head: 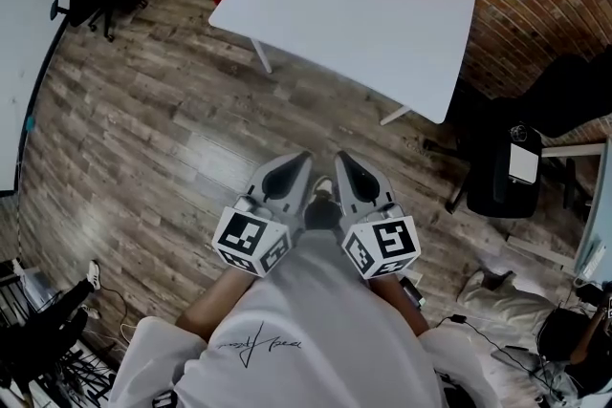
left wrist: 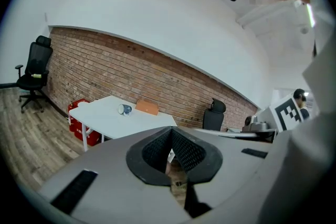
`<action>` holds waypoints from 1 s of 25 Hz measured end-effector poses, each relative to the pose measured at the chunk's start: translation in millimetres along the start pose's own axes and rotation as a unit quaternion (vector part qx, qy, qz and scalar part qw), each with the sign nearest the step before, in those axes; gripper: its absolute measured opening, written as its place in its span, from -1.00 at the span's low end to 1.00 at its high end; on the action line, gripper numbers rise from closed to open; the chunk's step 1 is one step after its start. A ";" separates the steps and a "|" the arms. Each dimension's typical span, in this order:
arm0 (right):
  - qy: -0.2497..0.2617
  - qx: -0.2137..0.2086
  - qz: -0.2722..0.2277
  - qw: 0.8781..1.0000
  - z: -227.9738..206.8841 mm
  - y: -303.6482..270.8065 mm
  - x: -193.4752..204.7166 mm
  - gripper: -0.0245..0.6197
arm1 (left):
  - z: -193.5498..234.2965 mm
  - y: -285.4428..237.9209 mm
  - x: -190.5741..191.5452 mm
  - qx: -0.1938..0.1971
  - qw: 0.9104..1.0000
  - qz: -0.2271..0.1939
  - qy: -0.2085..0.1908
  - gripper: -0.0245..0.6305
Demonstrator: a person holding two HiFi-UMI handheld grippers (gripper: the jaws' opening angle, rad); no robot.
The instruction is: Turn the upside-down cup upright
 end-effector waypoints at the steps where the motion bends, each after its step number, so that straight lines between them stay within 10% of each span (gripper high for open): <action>1: -0.002 0.000 -0.001 1.000 -4.7 0.3 -1.0 -0.86 | -0.8 -2.8 -1.3 -0.002 1.000 -0.001 -0.001 -0.90; 25: -0.001 -0.027 -0.017 0.999 -29.1 -13.0 -24.4 -0.86 | -8.0 -36.0 -24.1 -0.015 1.000 -0.007 -0.022 -0.90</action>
Point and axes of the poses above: the fingertips, and each gripper's own axes: y backward along the fingers, z to its left, x out of its underside, the point moved 4 cm from there along y, backward along the fingers, and after that the axes turned 6 degrees about z, right-handed, at the moved point
